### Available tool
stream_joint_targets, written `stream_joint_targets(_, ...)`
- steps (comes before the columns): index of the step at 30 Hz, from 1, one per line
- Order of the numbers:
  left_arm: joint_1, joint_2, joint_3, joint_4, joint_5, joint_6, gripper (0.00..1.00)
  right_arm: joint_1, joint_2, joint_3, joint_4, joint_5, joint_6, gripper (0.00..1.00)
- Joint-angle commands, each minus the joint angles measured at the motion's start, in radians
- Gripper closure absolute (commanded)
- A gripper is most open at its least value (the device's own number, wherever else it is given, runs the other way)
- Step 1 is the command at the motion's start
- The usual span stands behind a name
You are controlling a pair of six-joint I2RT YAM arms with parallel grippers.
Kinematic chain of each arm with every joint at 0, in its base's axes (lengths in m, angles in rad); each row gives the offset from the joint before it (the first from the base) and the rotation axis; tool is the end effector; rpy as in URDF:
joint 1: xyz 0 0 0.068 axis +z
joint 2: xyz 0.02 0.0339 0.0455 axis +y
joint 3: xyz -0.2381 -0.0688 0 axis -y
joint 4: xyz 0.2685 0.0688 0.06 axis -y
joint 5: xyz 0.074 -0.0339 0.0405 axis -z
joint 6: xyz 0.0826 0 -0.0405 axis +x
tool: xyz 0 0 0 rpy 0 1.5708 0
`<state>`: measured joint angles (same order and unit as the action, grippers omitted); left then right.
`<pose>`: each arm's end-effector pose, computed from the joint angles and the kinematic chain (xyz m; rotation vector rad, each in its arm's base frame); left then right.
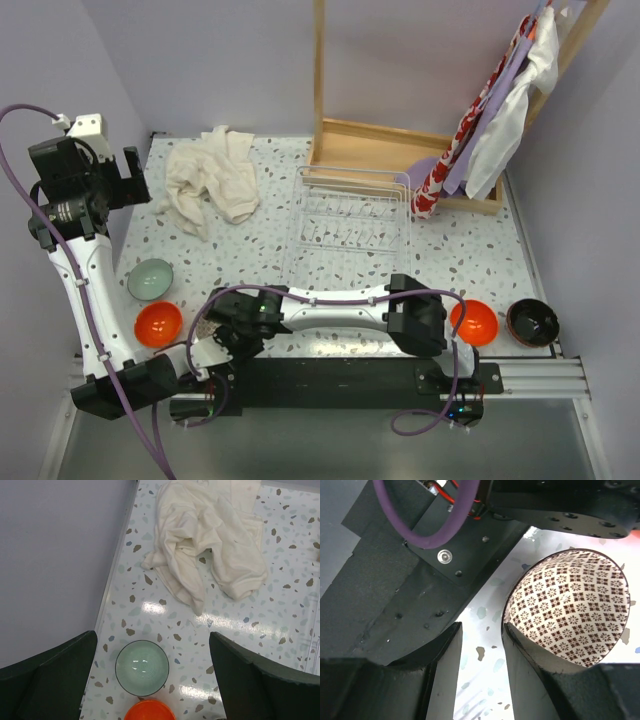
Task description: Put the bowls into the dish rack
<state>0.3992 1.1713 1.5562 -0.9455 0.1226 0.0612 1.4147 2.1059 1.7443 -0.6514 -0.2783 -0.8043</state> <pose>0.2673 0.1018 0.4063 -0.2868 2.1105 0.1414 0.0545 0.4925 0.1493 -2.4050 1.0775 0.5783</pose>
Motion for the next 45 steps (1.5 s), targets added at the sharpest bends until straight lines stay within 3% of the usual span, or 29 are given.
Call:
stream_joint_targets(1,0.01,-0.019,0.001,-0.009,0.008,-0.005,0.0,-0.002,-0.003,-0.006,0.047,0.007,0.011,0.58)
stream_joint_targets(5,0.01,-0.012,0.016,-0.018,0.029,0.026,0.03,-0.003,-0.037,-0.019,0.068,-0.001,0.028,0.59)
stream_joint_targets(9,0.01,0.051,0.047,-0.096,0.092,0.113,0.25,-0.026,-0.069,-0.006,0.076,-0.008,0.085,0.59)
stream_joint_targets(11,0.01,0.094,0.035,-0.183,0.146,0.21,0.28,-0.048,-0.09,0.026,0.062,-0.021,0.166,0.57)
stream_joint_targets(14,0.01,0.119,-0.037,-0.285,0.14,0.333,0.35,-0.118,-0.135,0.064,0.033,-0.05,0.327,0.51)
stream_joint_targets(16,0.01,0.102,-0.103,-0.323,0.109,0.402,0.36,-0.19,-0.197,0.051,0.039,-0.061,0.464,0.4)
stream_joint_targets(21,0.01,0.028,-0.298,-0.314,0.032,0.502,0.5,-0.325,-0.326,-0.048,0.07,-0.021,0.576,0.3)
stream_joint_targets(29,0.01,0.025,-0.429,-0.251,-0.009,0.493,0.51,-0.385,-0.386,-0.085,0.096,0.025,0.602,0.28)
stream_joint_targets(45,0.009,0.174,-0.433,-0.217,0.04,0.476,0.5,-0.405,-0.4,-0.072,0.15,-0.005,0.659,0.26)
